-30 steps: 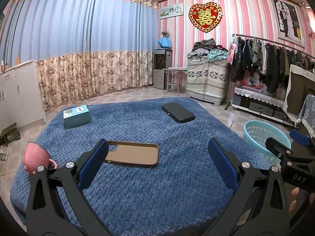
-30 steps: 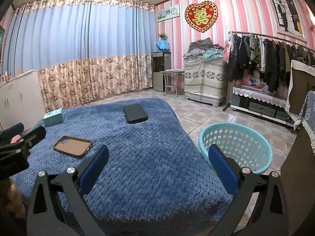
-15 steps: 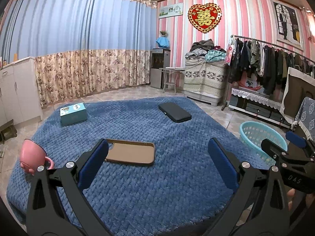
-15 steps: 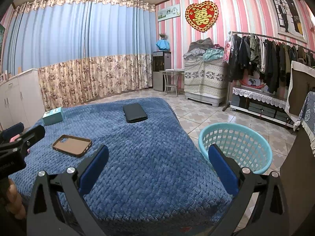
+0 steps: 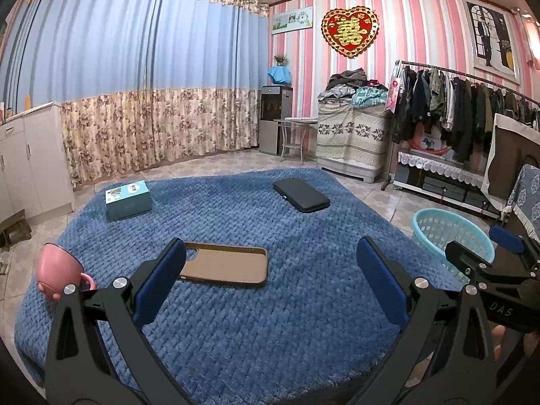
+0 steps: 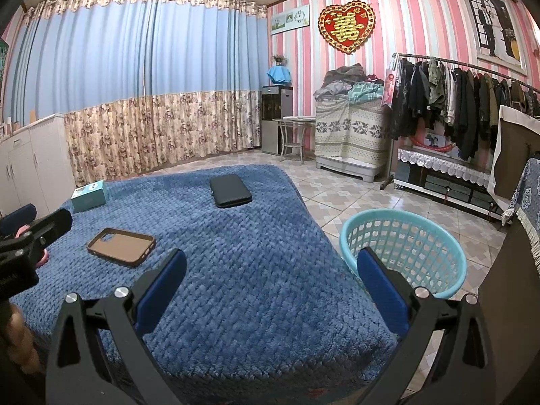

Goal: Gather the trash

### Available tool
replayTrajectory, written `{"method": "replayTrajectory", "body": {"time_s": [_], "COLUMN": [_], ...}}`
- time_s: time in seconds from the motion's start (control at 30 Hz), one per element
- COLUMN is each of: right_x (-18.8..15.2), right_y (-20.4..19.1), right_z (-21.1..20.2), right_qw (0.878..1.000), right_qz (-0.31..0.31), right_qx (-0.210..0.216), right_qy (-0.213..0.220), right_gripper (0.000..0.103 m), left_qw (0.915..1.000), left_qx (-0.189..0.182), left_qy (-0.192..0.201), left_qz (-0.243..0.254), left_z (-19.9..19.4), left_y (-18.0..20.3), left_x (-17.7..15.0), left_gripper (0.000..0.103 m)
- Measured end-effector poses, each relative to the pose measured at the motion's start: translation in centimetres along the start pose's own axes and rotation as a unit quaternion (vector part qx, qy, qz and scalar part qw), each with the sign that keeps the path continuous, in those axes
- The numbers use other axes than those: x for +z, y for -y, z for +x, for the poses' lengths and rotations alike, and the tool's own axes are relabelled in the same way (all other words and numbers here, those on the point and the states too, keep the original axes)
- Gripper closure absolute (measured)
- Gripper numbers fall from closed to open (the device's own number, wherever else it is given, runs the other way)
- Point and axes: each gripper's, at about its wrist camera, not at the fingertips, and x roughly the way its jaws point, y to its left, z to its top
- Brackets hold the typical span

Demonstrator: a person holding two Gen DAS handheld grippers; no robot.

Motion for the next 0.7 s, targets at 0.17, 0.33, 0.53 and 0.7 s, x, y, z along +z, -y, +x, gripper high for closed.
{"method": "replayTrajectory", "body": {"time_s": [0.17,0.33,0.53,0.7], "right_x": [0.05,0.07,-0.01,0.01], "right_y": [-0.03,-0.10,-0.06,-0.06], "right_z": [0.00,0.02,0.07,0.06], "right_qw": [1.000,1.000,1.000,1.000], "right_qz": [-0.001,-0.001,-0.001,-0.001], "right_qx": [0.001,0.000,0.000,0.000], "right_qy": [0.000,-0.001,-0.001,-0.001], "right_gripper": [0.004,0.004,0.004,0.004], "left_qw": [1.0000,1.0000,1.0000,1.0000], "left_qx": [-0.002,-0.001,0.000,-0.001], "left_qy": [0.000,0.000,0.001,0.000], "left_qz": [-0.001,-0.001,-0.001,0.000], "left_z": [-0.05,-0.08,-0.08,-0.05], "left_y": [-0.09,-0.04,-0.01,-0.01], "left_x": [-0.03,-0.09,-0.13,-0.14], "left_gripper": [0.005,0.005,0.005,0.005]}}
